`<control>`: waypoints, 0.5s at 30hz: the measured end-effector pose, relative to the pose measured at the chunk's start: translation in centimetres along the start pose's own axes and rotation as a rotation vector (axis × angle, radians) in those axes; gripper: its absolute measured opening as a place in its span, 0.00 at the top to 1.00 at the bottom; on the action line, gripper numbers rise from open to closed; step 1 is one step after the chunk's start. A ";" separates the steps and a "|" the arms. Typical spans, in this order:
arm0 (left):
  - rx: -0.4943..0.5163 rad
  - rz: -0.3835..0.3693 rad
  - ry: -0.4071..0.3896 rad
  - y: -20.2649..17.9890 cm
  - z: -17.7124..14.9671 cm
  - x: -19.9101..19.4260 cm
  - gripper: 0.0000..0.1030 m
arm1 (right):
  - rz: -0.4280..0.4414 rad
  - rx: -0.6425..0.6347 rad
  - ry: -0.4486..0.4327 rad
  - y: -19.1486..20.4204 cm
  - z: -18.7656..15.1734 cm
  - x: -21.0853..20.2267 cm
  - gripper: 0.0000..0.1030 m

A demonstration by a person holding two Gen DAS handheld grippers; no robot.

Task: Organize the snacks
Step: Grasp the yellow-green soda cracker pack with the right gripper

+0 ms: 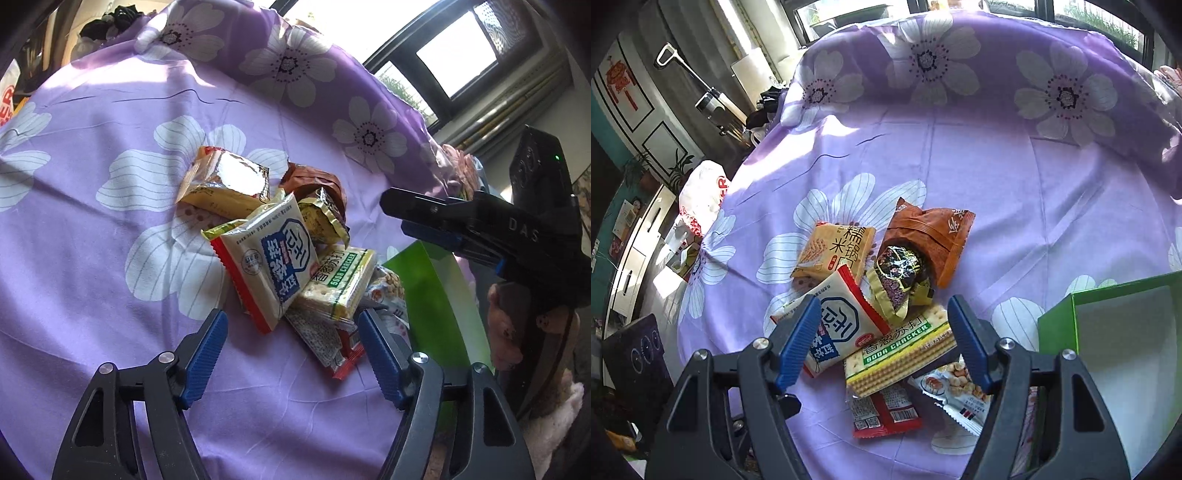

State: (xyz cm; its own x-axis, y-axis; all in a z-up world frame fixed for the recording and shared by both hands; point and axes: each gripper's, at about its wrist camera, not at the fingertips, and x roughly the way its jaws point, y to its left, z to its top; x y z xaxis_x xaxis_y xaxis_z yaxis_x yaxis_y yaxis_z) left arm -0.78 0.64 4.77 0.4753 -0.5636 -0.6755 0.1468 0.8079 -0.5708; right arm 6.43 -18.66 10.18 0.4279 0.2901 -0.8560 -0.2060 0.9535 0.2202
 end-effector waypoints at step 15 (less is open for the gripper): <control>0.022 -0.038 0.058 -0.6 -0.8 1.8 0.42 | -0.002 -0.006 0.198 -1.9 -1.8 5.5 0.33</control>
State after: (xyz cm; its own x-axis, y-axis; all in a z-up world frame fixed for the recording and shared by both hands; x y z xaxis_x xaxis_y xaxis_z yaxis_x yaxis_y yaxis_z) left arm -0.75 -1.02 3.52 0.4182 -0.6026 -0.6797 0.1828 0.7888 -0.5868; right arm 7.62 -19.06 4.18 0.2475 0.2659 -0.9317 -0.2110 0.9533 0.2160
